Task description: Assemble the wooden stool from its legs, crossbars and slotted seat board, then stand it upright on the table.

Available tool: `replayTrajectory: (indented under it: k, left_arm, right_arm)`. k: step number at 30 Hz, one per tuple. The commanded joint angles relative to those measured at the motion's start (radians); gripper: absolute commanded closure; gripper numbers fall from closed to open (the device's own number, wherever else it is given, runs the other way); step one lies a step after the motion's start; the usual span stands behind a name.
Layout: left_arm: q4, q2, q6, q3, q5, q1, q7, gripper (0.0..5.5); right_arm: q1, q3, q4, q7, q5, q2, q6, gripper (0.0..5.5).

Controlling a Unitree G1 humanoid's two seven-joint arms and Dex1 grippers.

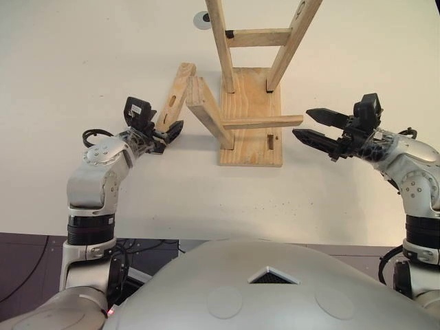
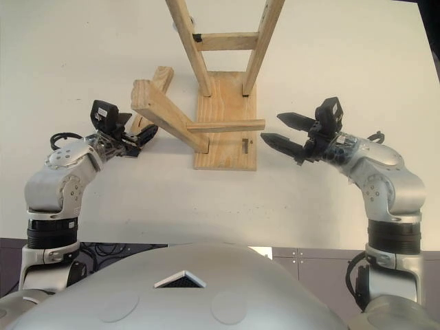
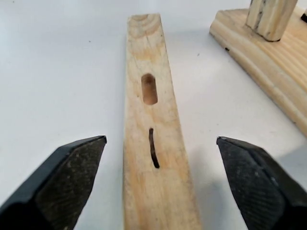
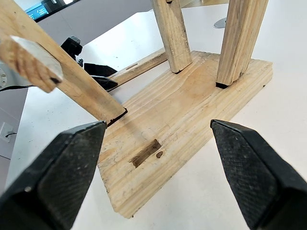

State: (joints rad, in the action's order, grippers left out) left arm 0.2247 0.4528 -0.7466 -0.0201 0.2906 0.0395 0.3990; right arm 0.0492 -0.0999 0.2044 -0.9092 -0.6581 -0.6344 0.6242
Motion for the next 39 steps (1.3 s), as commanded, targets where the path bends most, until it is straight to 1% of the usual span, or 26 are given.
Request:
replayTrajectory:
  k: [1,4,11,13,15,17,18,20,22,23,25,27,29,34,39]
  left_arm:
    - [-0.027,0.035,-0.017,0.036,-0.052,0.009,-0.004,1.90]
    - [-0.034,0.036,-0.023,0.033,-0.056,-0.004,0.005,2.27]
    - [-0.087,0.053,0.002,0.017,-0.059,-0.044,0.037,3.36]
    - [-0.093,0.053,0.013,0.015,-0.060,-0.049,0.038,3.48]
    - [-0.109,0.048,0.054,-0.003,-0.060,-0.064,0.037,3.48]
    - [-0.133,0.029,0.167,-0.070,-0.030,-0.126,0.044,3.48]
    - [-0.154,0.028,0.230,-0.120,0.001,-0.187,0.057,3.49]
    - [-0.192,0.045,0.320,-0.233,0.123,-0.347,0.147,3.49]
    - [-0.204,0.071,0.261,-0.315,0.332,-0.491,0.304,3.49]
    - [-0.206,0.080,0.206,-0.334,0.430,-0.540,0.371,3.49]
    - [-0.209,0.077,0.099,-0.333,0.581,-0.618,0.455,3.49]
    - [-0.220,0.039,0.039,-0.293,0.649,-0.679,0.484,3.49]
    - [-0.226,-0.006,0.029,-0.230,0.648,-0.694,0.509,3.49]
    - [-0.250,-0.072,0.001,-0.157,0.670,-0.711,0.564,3.49]
    - [-0.298,-0.092,-0.029,-0.151,0.701,-0.730,0.620,3.49]
  right_arm:
    - [-0.020,-0.021,-0.018,0.031,-0.010,0.032,0.003,1.52]
    - [-0.031,-0.046,-0.033,0.051,-0.029,0.051,0.005,1.52]
    - [-0.126,-0.183,-0.085,0.147,-0.166,0.096,0.084,1.52]
    - [-0.157,-0.216,-0.106,0.175,-0.188,0.094,0.097,1.52]
    - [-0.190,-0.241,-0.134,0.196,-0.191,0.084,0.094,1.52]
    - [-0.241,-0.285,-0.162,0.218,-0.211,0.073,0.096,1.52]
    - [-0.266,-0.304,-0.153,0.221,-0.236,0.066,0.104,1.52]
    - [-0.330,-0.336,-0.101,0.225,-0.330,0.067,0.140,1.52]
    - [-0.425,-0.404,-0.090,0.269,-0.570,0.115,0.197,1.52]
    - [-0.461,-0.412,-0.084,0.284,-0.668,0.137,0.217,1.52]
    - [-0.520,-0.355,-0.050,0.296,-0.730,0.175,0.230,1.52]
    - [-0.583,-0.290,-0.041,0.317,-0.737,0.226,0.223,1.52]
    - [-0.629,-0.219,-0.074,0.297,-0.667,0.262,0.189,1.52]
    - [-0.705,-0.101,-0.196,0.228,-0.540,0.344,0.137,1.52]
    - [-0.779,-0.071,-0.343,0.142,-0.468,0.378,0.113,1.52]
